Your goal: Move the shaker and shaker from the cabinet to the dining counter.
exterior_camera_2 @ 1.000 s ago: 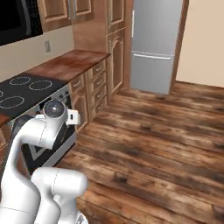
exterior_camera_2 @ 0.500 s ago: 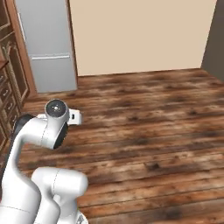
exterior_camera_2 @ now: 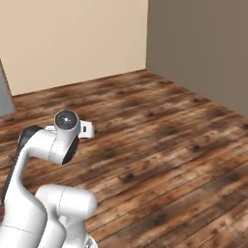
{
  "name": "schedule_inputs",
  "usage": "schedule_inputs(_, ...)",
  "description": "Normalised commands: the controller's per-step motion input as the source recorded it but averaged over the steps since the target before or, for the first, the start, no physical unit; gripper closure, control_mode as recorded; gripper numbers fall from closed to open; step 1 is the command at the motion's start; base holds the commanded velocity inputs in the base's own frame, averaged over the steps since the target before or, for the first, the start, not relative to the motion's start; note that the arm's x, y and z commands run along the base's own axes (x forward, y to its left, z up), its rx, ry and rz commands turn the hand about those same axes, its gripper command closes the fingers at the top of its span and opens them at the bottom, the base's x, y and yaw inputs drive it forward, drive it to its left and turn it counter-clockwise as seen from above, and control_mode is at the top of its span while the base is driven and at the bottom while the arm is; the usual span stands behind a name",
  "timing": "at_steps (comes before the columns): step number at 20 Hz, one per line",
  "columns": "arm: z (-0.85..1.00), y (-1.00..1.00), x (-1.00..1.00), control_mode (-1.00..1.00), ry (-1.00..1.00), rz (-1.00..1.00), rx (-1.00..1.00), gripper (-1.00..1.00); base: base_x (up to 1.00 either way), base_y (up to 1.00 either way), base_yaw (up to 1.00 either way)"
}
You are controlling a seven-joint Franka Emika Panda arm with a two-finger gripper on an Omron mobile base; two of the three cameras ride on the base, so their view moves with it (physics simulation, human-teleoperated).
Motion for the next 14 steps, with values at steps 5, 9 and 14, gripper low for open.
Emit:
schedule_inputs(5,0.0,0.0,0.0,1.0,0.0,0.0,0.0,1.0,0.47,0.22,-0.54)
schedule_inputs(9,0.0,0.0,0.0,1.0,0.0,0.0,0.0,1.0,0.52,0.21,-0.51)
schedule_inputs(14,0.0,0.0,0.0,1.0,0.0,0.0,0.0,1.0,0.65,0.14,-0.36)
